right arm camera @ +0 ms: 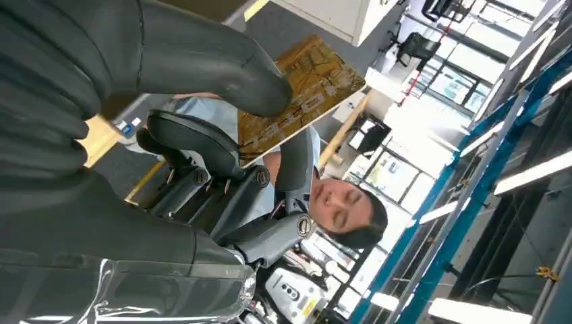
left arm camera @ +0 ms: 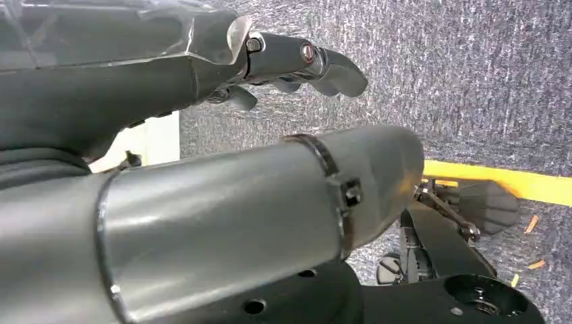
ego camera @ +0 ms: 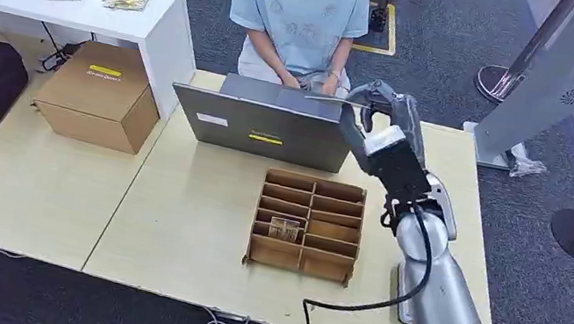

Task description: Pass the card to the sensor for recognition and then transmit it.

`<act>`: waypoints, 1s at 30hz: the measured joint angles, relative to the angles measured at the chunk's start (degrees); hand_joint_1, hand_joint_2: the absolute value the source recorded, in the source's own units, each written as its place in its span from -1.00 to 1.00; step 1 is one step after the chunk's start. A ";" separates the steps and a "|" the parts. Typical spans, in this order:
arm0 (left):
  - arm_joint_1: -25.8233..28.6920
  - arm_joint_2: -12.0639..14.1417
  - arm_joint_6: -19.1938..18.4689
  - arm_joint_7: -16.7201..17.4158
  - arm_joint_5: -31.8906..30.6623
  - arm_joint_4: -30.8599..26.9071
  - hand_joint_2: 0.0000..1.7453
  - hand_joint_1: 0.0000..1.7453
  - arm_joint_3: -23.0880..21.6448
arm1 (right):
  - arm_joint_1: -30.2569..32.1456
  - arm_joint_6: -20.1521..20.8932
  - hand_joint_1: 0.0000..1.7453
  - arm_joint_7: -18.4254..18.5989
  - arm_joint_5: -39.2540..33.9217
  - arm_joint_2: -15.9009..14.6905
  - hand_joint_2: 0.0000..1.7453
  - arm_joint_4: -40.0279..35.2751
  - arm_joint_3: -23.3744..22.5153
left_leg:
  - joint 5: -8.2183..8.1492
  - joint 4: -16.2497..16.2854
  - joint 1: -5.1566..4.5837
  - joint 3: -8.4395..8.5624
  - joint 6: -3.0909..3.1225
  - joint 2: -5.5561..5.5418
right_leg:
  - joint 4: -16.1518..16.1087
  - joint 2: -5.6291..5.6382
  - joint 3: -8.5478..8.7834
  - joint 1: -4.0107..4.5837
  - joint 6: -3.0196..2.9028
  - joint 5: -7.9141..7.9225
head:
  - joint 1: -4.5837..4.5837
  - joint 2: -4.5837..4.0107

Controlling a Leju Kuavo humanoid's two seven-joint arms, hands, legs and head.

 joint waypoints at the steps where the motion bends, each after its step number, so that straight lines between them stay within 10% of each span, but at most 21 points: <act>1: -0.01 0.00 -0.02 0.00 0.00 0.00 -1.00 -1.00 -0.02 | -1.14 0.06 1.00 0.39 0.04 0.37 1.00 1.69 0.26 | 0.00 0.00 0.00 -0.01 0.00 -0.01 | 0.00 -0.02 0.00 0.00 0.00 0.00 | 0.00 0.00; 17: -0.03 -0.24 -0.35 1.47 -0.53 0.00 -1.00 -1.00 -1.27 | -28.55 7.92 1.00 16.22 0.85 8.57 1.00 35.69 4.44 | 0.03 0.00 0.01 -0.03 0.01 -0.01 | 0.02 -0.01 -0.04 0.01 -0.02 0.03 | 0.00 0.00; 30: -0.27 -0.22 -0.35 2.80 -0.70 0.00 -1.00 -1.00 -1.55 | -36.12 10.69 1.00 25.77 1.60 12.85 1.00 50.27 6.12 | 0.03 0.01 0.00 -0.05 0.01 -0.01 | 0.01 -0.01 -0.07 0.01 -0.03 0.04 | 0.02 0.00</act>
